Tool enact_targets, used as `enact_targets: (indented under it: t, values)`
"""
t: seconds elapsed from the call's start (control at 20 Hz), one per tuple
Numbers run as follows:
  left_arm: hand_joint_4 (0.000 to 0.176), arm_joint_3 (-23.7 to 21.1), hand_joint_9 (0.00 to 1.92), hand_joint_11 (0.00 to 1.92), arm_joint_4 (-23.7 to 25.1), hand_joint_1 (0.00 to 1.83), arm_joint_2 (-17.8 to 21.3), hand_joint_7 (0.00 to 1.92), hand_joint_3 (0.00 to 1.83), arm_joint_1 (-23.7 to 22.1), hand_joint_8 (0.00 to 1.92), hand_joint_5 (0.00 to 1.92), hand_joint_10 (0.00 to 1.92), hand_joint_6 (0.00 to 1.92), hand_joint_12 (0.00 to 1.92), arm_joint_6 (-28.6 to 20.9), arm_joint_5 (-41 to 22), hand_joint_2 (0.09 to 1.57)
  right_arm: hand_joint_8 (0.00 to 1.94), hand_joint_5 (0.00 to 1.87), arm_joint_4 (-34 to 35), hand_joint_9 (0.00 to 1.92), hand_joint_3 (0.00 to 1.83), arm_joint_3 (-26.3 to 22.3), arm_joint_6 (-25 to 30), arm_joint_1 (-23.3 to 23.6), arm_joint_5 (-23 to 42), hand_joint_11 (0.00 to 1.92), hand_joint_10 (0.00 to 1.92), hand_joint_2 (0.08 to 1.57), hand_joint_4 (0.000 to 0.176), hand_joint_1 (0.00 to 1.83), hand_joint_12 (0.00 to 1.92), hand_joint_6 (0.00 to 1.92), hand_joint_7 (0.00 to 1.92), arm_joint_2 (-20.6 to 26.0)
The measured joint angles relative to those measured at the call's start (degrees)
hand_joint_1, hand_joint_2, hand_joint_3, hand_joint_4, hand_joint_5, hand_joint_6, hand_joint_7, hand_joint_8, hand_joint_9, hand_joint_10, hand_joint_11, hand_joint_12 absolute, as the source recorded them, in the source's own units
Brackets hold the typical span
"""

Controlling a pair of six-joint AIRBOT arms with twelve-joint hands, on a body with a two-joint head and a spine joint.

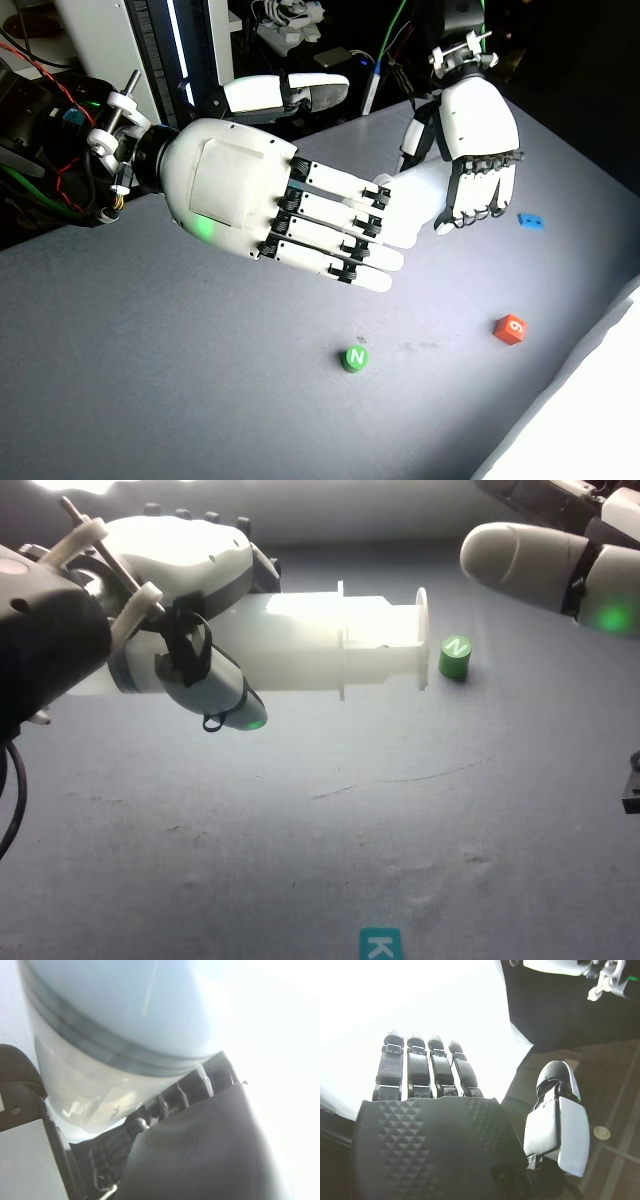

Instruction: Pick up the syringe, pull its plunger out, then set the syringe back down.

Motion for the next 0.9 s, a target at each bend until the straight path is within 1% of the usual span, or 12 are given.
enact_targets:
  t: [0.1,0.15,0.25,0.3,0.4,0.45,0.65,0.7,0.75,0.8,0.85,0.9]
  values:
    - [0.000,0.0,0.92,0.45,-1.7,1.27,0.1,1.03,0.00,-1.2,1.13,1.10,0.96,0.62,1.40,1.9,0.2,1.08,0.00,0.00,2.4,0.00,0.00,0.8,0.0,0.0,-0.9,0.00,0.00,1.01,0.000,0.00,0.00,0.00,0.00,-0.4]
    - [0.000,0.0,0.87,0.43,-2.0,1.35,0.1,0.99,0.00,-1.7,1.11,1.03,1.21,0.73,1.42,2.4,0.2,1.11,0.00,0.00,2.8,0.00,0.00,0.8,0.0,0.0,-1.2,0.00,0.00,1.01,0.000,0.00,0.00,0.00,0.00,-0.6]
    - [0.000,0.0,0.86,0.44,-3.1,1.38,0.1,1.00,0.00,-2.6,1.09,1.02,1.27,0.72,1.42,3.7,0.5,1.11,0.00,0.00,2.5,0.00,0.00,1.4,1.9,1.0,-3.1,0.00,0.00,1.02,0.000,0.00,0.00,0.00,0.00,-1.9]
    - [0.000,0.0,0.90,0.45,-3.2,1.29,0.1,1.03,0.00,-2.8,1.12,1.10,1.08,0.62,1.42,3.7,0.5,1.09,0.00,0.00,2.2,0.00,0.00,1.6,2.6,1.1,-3.7,0.00,0.00,1.02,0.000,0.00,0.00,0.00,0.00,-2.1]
    - [0.000,-0.3,0.93,0.46,-3.8,1.27,0.7,1.05,0.00,-2.8,1.10,1.13,1.00,0.55,1.41,3.9,0.5,1.07,0.00,0.00,1.8,0.00,0.00,2.5,4.0,1.4,-5.7,0.00,0.00,1.02,0.000,0.00,0.00,0.00,0.00,-3.2]
    - [0.000,-0.4,0.87,0.46,-3.8,1.36,0.9,1.00,0.00,-2.8,1.11,1.07,1.23,0.63,1.42,4.0,0.4,1.10,0.00,0.00,1.9,0.00,0.00,3.0,4.1,1.4,-6.5,0.00,0.00,1.02,0.000,0.00,0.00,0.00,0.00,-3.4]
    - [0.000,-0.4,0.86,0.44,-3.9,1.38,0.9,0.98,0.00,-2.8,1.10,1.00,1.31,0.74,1.44,4.0,0.4,1.11,0.00,0.00,2.3,0.00,0.00,4.0,4.3,1.4,-6.8,0.00,0.00,1.02,0.000,0.00,0.00,0.00,0.00,-4.5]
    - [0.000,-0.4,0.84,0.45,-3.9,1.37,0.9,0.96,0.00,-2.8,1.17,1.00,1.30,0.73,1.44,4.0,0.5,1.12,0.00,0.00,2.3,0.00,0.00,4.2,4.3,1.7,-7.2,0.00,0.00,1.02,0.000,0.00,0.00,0.00,0.00,-4.7]
    - [0.000,-0.4,0.86,0.45,-4.0,1.36,0.9,0.98,0.00,-2.8,1.14,1.05,1.23,0.66,1.41,4.1,0.5,1.11,0.00,0.00,2.1,0.00,0.00,4.2,5.0,2.4,-8.0,0.00,0.00,1.03,0.000,0.00,0.00,0.00,0.00,-5.0]
    - [0.000,-0.4,0.85,0.45,-4.0,1.37,0.9,0.99,0.00,-2.8,1.13,1.03,1.29,0.68,1.44,4.0,0.5,1.11,0.00,0.00,2.1,0.00,0.00,4.2,5.2,2.6,-8.3,0.00,0.00,1.02,0.000,0.00,0.00,0.00,0.00,-4.9]
    - [0.000,-0.4,0.90,0.46,-4.0,1.29,0.9,1.03,0.00,-2.8,1.11,1.10,1.08,0.62,1.41,4.0,0.4,1.09,0.00,0.00,2.1,0.00,0.00,4.2,5.5,2.9,-8.7,0.00,0.00,1.03,0.000,0.00,0.00,0.00,0.00,-4.9]
    - [0.000,-0.4,0.92,0.47,-4.1,1.28,0.9,1.04,0.00,-2.8,1.12,1.14,1.00,0.55,1.40,4.0,0.4,1.08,0.00,0.00,2.1,0.00,0.00,4.2,5.9,2.9,-8.9,0.00,0.00,1.03,0.000,0.00,0.00,0.00,0.00,-4.9]
